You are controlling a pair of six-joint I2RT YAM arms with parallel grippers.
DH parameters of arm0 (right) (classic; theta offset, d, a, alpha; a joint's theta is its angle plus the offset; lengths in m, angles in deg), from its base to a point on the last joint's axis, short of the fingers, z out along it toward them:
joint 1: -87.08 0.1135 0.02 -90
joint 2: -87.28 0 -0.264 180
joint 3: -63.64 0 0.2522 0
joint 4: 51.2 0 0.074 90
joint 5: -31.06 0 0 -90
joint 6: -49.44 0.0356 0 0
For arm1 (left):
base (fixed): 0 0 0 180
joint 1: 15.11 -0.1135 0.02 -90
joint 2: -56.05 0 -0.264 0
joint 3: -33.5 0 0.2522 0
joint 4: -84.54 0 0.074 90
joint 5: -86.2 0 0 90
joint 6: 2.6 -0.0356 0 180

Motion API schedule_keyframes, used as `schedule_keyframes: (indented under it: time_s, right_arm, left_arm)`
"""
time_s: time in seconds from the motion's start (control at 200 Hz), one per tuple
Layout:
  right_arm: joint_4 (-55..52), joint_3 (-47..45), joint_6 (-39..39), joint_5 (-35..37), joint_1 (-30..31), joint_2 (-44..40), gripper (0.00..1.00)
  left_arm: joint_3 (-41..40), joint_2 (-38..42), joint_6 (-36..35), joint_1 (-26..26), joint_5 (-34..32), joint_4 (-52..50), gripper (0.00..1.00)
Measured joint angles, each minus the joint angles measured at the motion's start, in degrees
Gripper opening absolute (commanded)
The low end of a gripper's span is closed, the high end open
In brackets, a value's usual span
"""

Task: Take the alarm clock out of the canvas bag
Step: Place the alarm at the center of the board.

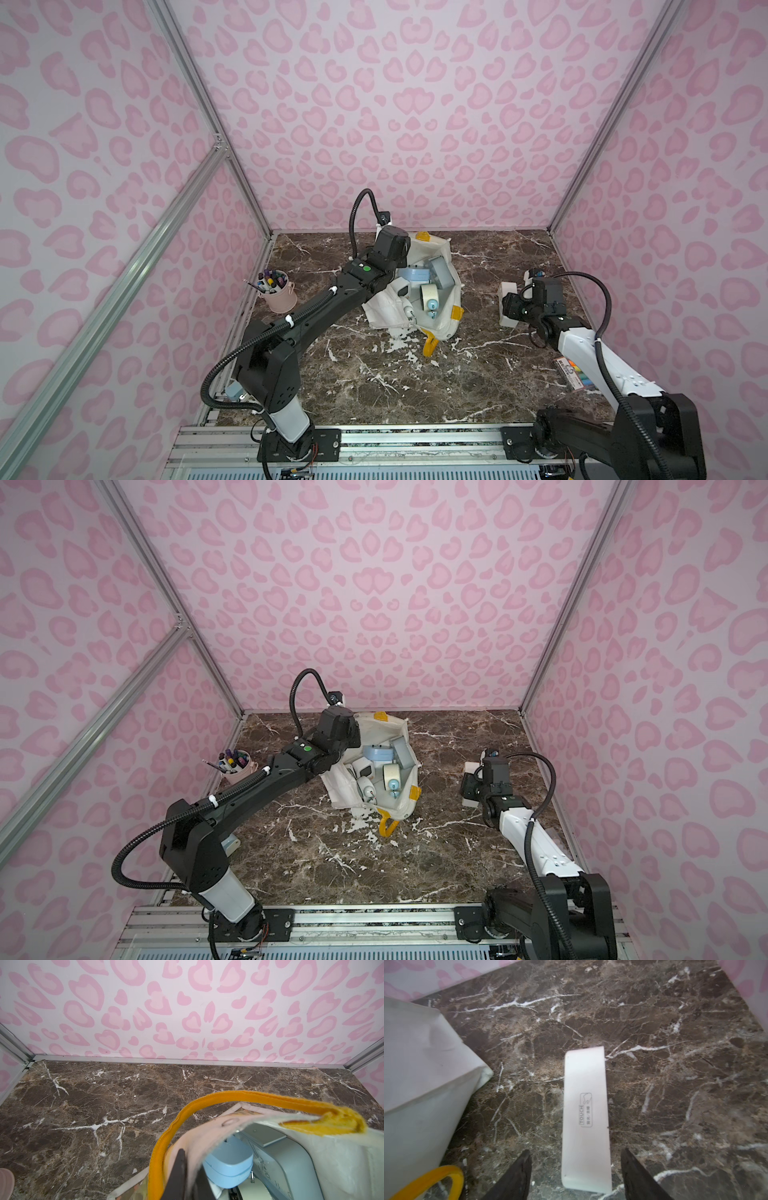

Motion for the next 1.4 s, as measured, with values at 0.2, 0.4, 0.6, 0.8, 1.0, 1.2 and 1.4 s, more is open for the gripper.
schedule_keyframes:
  time_s: [0.2, 0.4, 0.6, 0.8, 1.0, 1.2, 1.4]
  right_arm:
    - [0.07, 1.62, 2.25, -0.72, 6.82, -4.33, 0.68]
    - [2.73, 4.52, 3.32, 1.2, 20.15, -6.45, 0.66]
    - [4.28, 7.98, -0.2, 3.19, 30.49, -3.37, 0.65]
    - [3.82, 12.72, -3.67, 2.62, 36.37, 3.65, 0.63]
    - [0.24, 19.8, -4.79, 0.72, 39.08, 14.27, 0.58]
    - [-4.42, 24.5, -4.72, 1.92, 39.12, 22.62, 0.53]
    - [-5.4, 25.88, -4.72, 2.78, 38.75, 26.82, 0.5]
  left_arm:
    - [-0.2, 0.0, -0.31, 0.0, 0.0, 0.39, 0.03]
    - [-0.2, 0.0, -0.44, -0.09, -0.02, 0.42, 0.03]
    - [-0.2, 0.0, -1.07, -0.17, 0.0, 0.74, 0.03]
    - [-0.15, 0.0, -1.49, -0.22, 0.0, 0.9, 0.03]
    - [-0.09, 0.0, -1.95, -0.22, -0.04, 1.25, 0.03]
    - [-0.09, 0.22, -3.02, -0.22, -0.85, 1.44, 0.03]
    - [-0.11, 0.42, -4.96, -0.22, -1.49, 2.32, 0.03]
